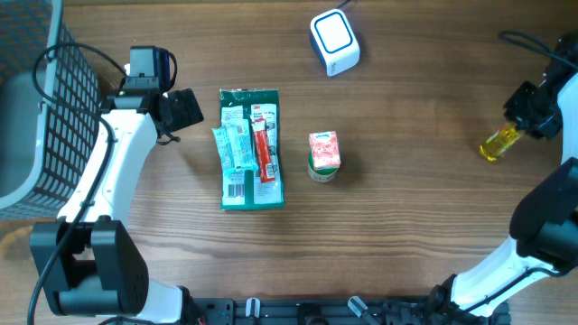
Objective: Scan the item barcode
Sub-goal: 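Lower the yellow oil bottle onto the table at right, open right gripper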
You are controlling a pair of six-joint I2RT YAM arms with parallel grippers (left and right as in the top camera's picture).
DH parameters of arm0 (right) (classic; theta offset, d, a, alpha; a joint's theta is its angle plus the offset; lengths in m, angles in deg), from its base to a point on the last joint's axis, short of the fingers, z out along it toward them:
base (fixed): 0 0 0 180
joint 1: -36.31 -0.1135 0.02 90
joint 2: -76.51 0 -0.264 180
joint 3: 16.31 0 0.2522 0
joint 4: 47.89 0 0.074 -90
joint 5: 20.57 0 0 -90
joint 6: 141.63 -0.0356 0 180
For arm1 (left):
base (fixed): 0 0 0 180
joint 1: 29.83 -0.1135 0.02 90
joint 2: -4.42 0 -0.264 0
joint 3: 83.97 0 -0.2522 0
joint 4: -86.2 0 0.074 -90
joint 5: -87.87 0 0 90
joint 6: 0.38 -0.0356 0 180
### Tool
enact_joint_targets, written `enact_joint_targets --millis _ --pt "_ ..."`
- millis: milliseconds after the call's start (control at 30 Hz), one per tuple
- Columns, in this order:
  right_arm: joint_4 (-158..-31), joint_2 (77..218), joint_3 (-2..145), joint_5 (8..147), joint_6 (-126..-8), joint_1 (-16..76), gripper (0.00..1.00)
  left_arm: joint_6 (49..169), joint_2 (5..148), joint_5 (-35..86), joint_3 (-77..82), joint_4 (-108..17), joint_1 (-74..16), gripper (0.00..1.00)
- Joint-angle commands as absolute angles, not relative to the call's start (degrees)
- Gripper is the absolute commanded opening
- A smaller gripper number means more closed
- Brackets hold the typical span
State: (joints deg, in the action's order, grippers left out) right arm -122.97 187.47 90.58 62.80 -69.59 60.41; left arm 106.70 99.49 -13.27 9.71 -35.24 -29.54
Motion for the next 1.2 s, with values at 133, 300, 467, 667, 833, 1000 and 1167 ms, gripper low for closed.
enact_joint_targets --millis 133,300,467,667,833,1000,1167 --pt "-123.24 182.62 89.64 61.47 -68.15 60.38 0.23 106.79 99.95 -13.77 10.0 -35.26 -29.69 1.0" --pt "-123.06 182.62 89.64 60.97 -67.84 60.38 0.22 106.79 99.95 -13.77 10.0 -35.26 -29.69 1.0" --pt "-119.24 182.62 89.61 58.26 -64.91 60.38 0.22 106.79 99.95 -13.77 10.0 -35.26 -29.69 1.0" --pt "-115.32 182.66 89.57 57.38 -62.71 60.38 0.23 106.79 99.95 -13.77 10.0 -35.26 -29.69 1.0" --pt "-113.97 182.68 89.57 57.4 -62.09 60.36 0.34 106.79 99.95 -13.77 10.0 -35.26 -29.69 1.0" --pt "-115.19 182.81 89.55 57.45 -62.14 60.38 0.49 106.79 99.95 -13.77 10.0 -35.26 -29.69 1.0" --pt "-114.82 183.01 87.84 57.4 -62.16 60.38 0.61 106.79 99.95 -13.77 10.0 -35.26 -29.69 1.0"
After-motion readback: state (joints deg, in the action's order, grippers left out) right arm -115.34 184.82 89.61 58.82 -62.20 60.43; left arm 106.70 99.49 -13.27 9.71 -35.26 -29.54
